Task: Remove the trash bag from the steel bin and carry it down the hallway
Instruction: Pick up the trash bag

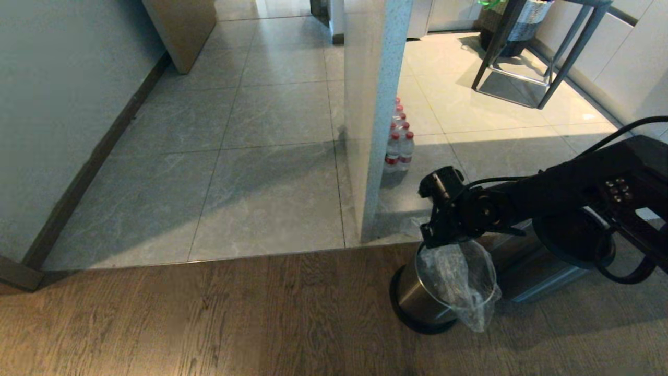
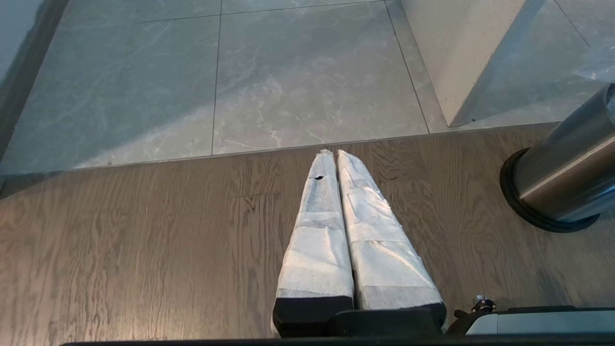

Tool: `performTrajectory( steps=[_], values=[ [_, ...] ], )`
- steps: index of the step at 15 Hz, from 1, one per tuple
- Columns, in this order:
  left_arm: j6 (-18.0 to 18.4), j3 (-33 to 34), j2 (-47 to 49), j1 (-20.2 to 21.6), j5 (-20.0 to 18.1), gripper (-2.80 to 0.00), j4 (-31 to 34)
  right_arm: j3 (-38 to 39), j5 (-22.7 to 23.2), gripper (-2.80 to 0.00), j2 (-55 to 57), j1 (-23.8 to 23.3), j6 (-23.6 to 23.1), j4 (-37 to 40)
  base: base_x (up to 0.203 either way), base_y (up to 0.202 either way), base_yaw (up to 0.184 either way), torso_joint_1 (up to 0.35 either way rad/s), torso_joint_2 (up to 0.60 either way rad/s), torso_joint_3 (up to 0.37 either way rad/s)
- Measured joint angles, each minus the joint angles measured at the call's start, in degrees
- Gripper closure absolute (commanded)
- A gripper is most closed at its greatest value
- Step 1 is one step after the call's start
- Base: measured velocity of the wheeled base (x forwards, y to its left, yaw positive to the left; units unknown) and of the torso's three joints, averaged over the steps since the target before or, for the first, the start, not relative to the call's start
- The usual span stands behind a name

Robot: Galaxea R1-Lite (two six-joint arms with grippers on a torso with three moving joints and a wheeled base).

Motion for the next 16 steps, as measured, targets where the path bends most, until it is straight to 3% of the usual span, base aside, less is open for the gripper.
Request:
performTrajectory(
  steps=[6,12,14,16],
  values=[
    [0.0,0.0,0.0,0.0,-0.02,0.0,-0.02,4.39,-2.67,0.0,-1.96,-1.85,0.35,-6.15,0.0,0.0,0.0,0.0,0.0,0.0],
    [0.0,0.0,0.0,0.0,-0.02,0.0,-0.02,13.84,12.3,0.0,-15.73,-6.62,0.58,-2.68,0.0,0.0,0.0,0.0,0.0,0.0],
    [0.0,0.0,0.0,0.0,-0.01,0.0,-0.02,19.16,19.39,0.0,-22.36,-11.18,0.85,-0.93,0.0,0.0,0.0,0.0,0.0,0.0],
    [0.0,0.0,0.0,0.0,-0.02,0.0,-0.02,24.15,23.67,0.0,-26.91,-18.29,1.18,-0.24,0.0,0.0,0.0,0.0,0.0,0.0]
  ],
)
